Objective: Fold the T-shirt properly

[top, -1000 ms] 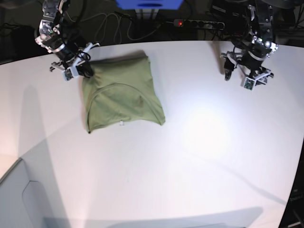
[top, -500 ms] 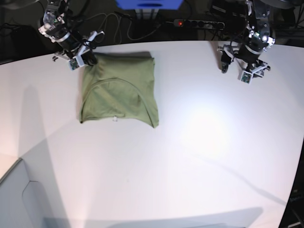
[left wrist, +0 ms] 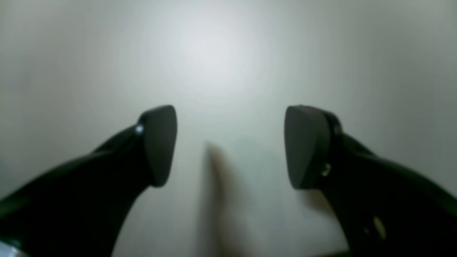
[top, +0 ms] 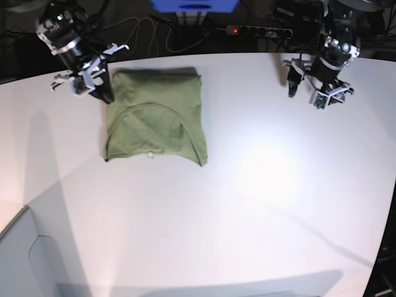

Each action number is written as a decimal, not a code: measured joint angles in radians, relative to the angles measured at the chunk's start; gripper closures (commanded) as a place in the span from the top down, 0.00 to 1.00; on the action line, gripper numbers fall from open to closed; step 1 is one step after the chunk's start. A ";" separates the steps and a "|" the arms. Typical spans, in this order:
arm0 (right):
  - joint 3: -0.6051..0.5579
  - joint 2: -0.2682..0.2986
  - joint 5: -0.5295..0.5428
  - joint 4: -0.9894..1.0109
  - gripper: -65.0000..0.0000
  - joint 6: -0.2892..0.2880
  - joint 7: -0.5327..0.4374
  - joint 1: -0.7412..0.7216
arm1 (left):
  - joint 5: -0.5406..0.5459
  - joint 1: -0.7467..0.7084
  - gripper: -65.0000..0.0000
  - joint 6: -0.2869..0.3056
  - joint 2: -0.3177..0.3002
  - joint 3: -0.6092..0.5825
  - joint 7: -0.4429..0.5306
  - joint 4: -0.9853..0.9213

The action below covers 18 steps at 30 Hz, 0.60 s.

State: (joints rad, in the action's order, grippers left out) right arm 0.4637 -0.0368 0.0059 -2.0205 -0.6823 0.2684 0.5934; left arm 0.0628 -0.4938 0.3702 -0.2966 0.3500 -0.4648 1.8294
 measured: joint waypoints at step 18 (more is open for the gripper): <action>0.254 -0.060 0.012 -0.004 0.00 -0.001 0.119 0.258 | 0.000 -0.344 0.00 0.001 0.270 0.191 -0.003 0.179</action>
State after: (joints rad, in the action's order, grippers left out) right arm 0.7177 -0.0967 0.0181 -2.0247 -0.6830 0.3878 0.8516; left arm 0.0628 -0.8383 0.3714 -0.0265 0.5411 -0.4683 2.0083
